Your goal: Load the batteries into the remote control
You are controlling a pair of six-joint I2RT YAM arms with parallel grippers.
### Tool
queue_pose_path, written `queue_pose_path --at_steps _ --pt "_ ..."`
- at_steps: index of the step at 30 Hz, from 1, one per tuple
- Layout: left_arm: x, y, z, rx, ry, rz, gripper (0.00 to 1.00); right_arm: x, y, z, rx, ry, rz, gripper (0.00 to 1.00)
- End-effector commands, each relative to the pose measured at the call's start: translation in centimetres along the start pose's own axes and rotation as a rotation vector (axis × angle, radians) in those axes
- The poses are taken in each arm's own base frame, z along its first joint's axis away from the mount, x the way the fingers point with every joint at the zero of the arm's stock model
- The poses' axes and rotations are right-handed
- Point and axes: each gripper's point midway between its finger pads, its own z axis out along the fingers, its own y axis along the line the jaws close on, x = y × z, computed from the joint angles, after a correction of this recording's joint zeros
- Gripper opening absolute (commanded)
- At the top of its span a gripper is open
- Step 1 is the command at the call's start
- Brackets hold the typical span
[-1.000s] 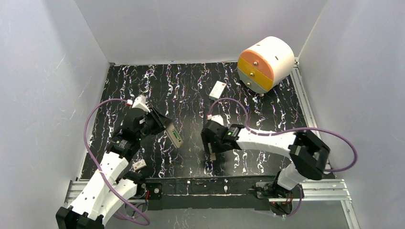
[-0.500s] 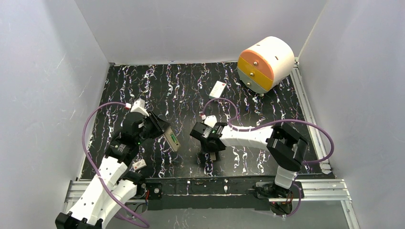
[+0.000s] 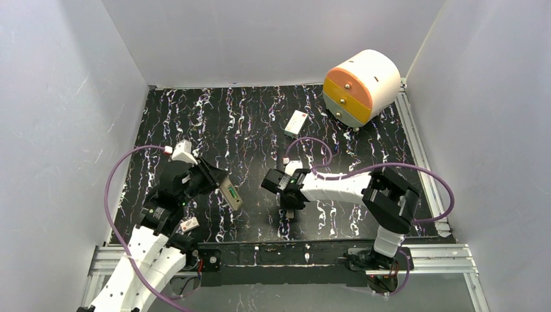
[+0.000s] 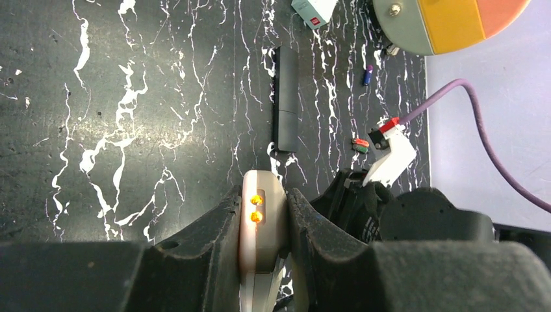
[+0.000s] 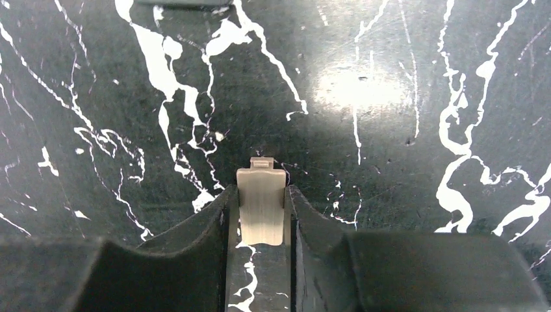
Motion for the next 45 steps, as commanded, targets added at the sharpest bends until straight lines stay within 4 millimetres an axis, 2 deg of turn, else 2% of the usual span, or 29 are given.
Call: queue_pose_path --at_steps 1,4,8,12,15,16,21,23,26,30,32,34,36,38,40,43,45 --pt "0.2 0.3 -1.0 0.003 -0.007 0.012 0.00 0.0 -2.2 1.0 0.088 0.009 0.181 0.29" --pt "0.3 -0.6 -1.9 0.047 0.003 0.040 0.00 -0.4 -3.1 1.0 0.128 0.012 0.296 0.21" --pt "0.1 -1.0 -3.1 0.069 -0.010 0.066 0.00 -1.5 -5.6 0.0 0.220 -0.031 0.515 0.21" --pt "0.3 -1.6 -3.7 0.107 -0.001 0.075 0.00 -0.3 -8.2 0.5 0.228 0.021 0.848 0.22" --pt "0.6 -2.2 -3.8 0.147 0.010 0.083 0.00 -0.7 -9.0 0.4 0.202 0.022 0.999 0.24" --pt "0.7 -2.3 -3.8 0.159 0.017 0.088 0.00 -0.9 -9.3 0.1 0.209 0.013 1.024 0.28" --pt "1.0 -2.6 -3.3 0.173 0.041 0.099 0.00 -1.7 -9.3 -0.4 0.192 -0.009 1.084 0.61" --pt "1.0 -2.7 -3.1 0.175 0.046 0.100 0.00 -2.0 -9.5 -0.7 0.183 -0.027 1.077 0.69" --pt "0.9 -2.9 -2.8 0.177 0.050 0.096 0.00 -3.4 -11.0 -2.0 0.198 -0.117 0.999 0.77" --pt "0.7 -3.1 -2.5 0.180 0.055 0.092 0.00 -6.9 -12.6 -4.6 0.169 -0.280 0.735 0.83" --pt "0.6 -3.3 -2.4 0.180 0.055 0.092 0.00 -9.9 -11.5 -5.6 0.044 -0.384 0.509 0.84" --pt "0.3 -3.4 -2.4 0.180 0.050 0.094 0.00 -11.8 -10.7 -6.5 -0.045 -0.461 0.256 0.85" --pt "0.1 -3.6 -2.5 0.182 0.045 0.101 0.00 -11.9 -10.0 -6.6 -0.100 -0.436 -0.020 0.85" --pt "0.0 -3.7 -2.4 0.178 0.049 0.110 0.00 -11.6 -10.0 -6.4 -0.082 -0.390 -0.186 0.80" --pt "-0.2 -3.6 -2.2 0.168 0.057 0.118 0.00 -11.4 -10.4 -5.5 -0.036 -0.344 -0.276 0.68" --pt "-0.1 -3.8 -1.9 0.158 0.081 0.121 0.00 -11.1 -9.8 -4.1 -0.020 -0.287 -0.348 0.51" --pt "-0.2 -4.0 -1.8 0.166 0.087 0.120 0.00 -10.6 -9.0 -3.2 -0.045 -0.240 -0.362 0.47"
